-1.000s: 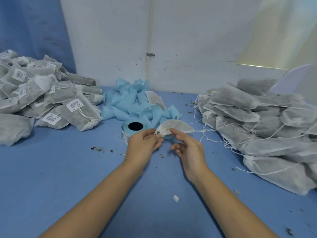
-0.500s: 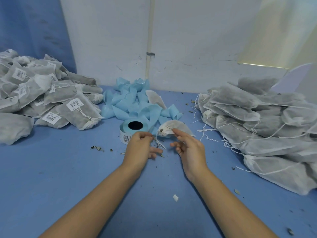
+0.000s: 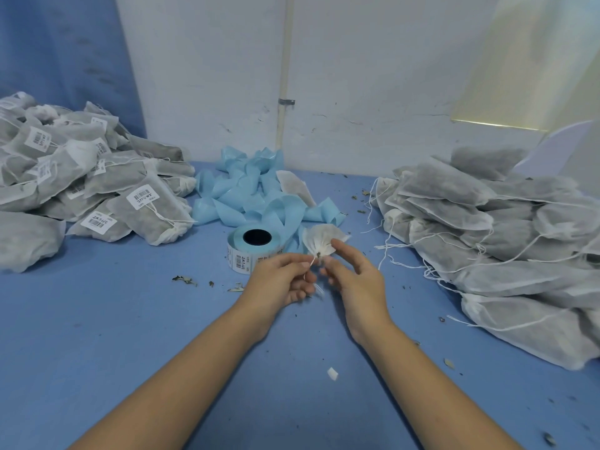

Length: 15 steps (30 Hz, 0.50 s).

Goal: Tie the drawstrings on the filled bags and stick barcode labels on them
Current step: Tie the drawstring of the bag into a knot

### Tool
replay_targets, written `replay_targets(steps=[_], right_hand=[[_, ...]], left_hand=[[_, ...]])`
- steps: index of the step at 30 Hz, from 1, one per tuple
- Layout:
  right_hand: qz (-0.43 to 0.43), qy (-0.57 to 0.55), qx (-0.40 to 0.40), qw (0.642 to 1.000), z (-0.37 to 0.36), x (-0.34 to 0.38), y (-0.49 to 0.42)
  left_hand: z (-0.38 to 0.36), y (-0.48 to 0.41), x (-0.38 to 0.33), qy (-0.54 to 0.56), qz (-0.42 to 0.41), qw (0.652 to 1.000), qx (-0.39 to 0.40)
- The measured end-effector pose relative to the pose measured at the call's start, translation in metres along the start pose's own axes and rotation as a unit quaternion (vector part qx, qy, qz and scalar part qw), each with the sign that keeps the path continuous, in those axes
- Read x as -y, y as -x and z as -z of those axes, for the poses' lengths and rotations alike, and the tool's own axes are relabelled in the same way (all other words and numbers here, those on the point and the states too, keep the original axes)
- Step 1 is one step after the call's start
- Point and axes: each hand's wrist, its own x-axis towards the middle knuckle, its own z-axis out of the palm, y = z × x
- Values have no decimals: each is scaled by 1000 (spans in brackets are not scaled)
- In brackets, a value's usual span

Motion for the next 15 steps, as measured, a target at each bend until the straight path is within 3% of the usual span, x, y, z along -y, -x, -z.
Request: replay_targets(steps=[4, 9, 15], right_hand=[[28, 37, -57, 997, -2, -1, 2], [-4, 63, 37, 997, -7, 1, 5], [-13, 70, 68, 995, -4, 3, 5]], left_hand=[[0, 1, -1, 25, 10, 999, 31], [0, 2, -1, 24, 4, 998, 53], [1, 0, 2, 9, 10, 997, 80]])
